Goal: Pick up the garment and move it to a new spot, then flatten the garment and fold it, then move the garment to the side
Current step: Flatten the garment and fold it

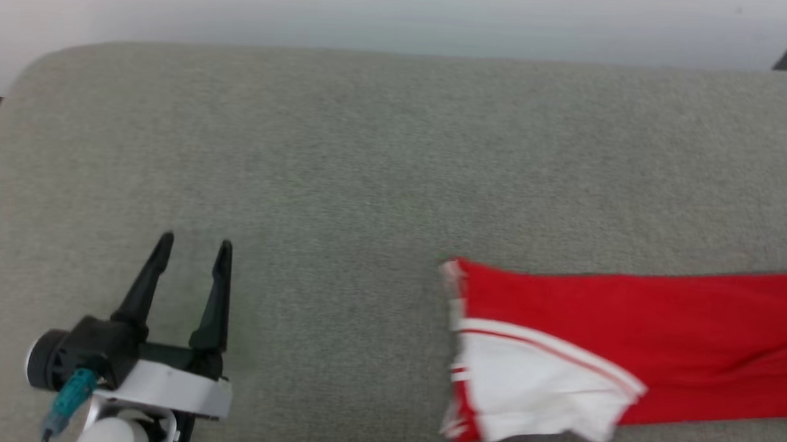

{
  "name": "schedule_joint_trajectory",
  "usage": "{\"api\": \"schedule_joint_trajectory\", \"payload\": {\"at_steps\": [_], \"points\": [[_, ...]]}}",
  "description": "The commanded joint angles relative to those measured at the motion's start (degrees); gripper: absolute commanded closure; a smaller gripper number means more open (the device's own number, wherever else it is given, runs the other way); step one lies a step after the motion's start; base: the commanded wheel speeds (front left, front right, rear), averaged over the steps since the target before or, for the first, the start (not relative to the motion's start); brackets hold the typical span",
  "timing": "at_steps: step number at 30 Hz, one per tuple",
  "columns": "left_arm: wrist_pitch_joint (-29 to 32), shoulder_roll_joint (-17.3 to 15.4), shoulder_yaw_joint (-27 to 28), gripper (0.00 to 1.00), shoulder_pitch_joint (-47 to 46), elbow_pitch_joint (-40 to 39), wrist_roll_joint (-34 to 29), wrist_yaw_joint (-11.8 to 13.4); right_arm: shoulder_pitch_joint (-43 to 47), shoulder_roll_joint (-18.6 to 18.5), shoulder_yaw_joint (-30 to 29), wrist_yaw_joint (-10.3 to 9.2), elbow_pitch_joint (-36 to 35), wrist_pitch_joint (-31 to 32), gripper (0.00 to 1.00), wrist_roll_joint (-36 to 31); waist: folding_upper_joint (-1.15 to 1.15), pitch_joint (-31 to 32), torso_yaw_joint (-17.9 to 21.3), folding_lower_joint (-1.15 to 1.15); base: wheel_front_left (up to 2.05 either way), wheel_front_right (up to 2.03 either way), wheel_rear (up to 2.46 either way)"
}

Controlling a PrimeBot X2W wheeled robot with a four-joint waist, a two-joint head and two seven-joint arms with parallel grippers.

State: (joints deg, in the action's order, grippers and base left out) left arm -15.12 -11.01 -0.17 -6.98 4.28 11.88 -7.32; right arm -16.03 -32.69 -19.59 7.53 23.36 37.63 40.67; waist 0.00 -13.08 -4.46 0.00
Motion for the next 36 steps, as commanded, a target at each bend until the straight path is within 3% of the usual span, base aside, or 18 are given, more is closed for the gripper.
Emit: {"api": "schedule_joint_trajectory", "payload": {"at_steps": [1,7,12,18,29,36], "points": [[0.01,-0.34,-0.67,0.0,-0.79,-0.89,0.78,-0.15,0.83,-1.5,-1.75,-0.08,0.3,-0.81,1.0,-1.05,0.0,-2.03,2.3,0.0,0.0,0.0,0.0],[0.01,-2.56,-2.49,0.0,-2.24,-1.86,0.38,-0.15,1.76,-7.81,-8.41,-0.08,1.67,-2.78,1.0,-3.79,0.0,-3.49,4.03,0.0,0.0,0.0,0.0],[0.01,-2.36,-2.11,0.0,-2.84,-0.61,-0.2,-0.15,-1.44,-8.95,-9.38,-0.07,1.4,-2.89,1.0,-3.94,0.0,-3.88,4.79,0.0,0.0,0.0,0.0],[0.01,-1.49,-3.09,0.0,-2.6,0.62,-0.9,-0.15,-0.24,-6.46,-2.3,-0.07,-4.3,1.6,1.0,-2.26,0.0,-2.56,4.27,0.0,0.0,0.0,0.0],[0.01,1.35,-1.4,0.0,0.94,2.65,-0.99,-0.16,6.21,0.59,8.63,-0.06,-28.37,12.25,1.0,3.71,0.0,1.95,1.37,0.0,0.0,0.0,0.0],[0.01,2.44,-1.82,0.0,2.51,3.57,-0.3,-0.16,6.66,4.15,15.92,-0.06,-36.78,16.95,1.0,4.26,0.0,4.41,-1.59,0.0,0.0,0.0,0.0]]}}
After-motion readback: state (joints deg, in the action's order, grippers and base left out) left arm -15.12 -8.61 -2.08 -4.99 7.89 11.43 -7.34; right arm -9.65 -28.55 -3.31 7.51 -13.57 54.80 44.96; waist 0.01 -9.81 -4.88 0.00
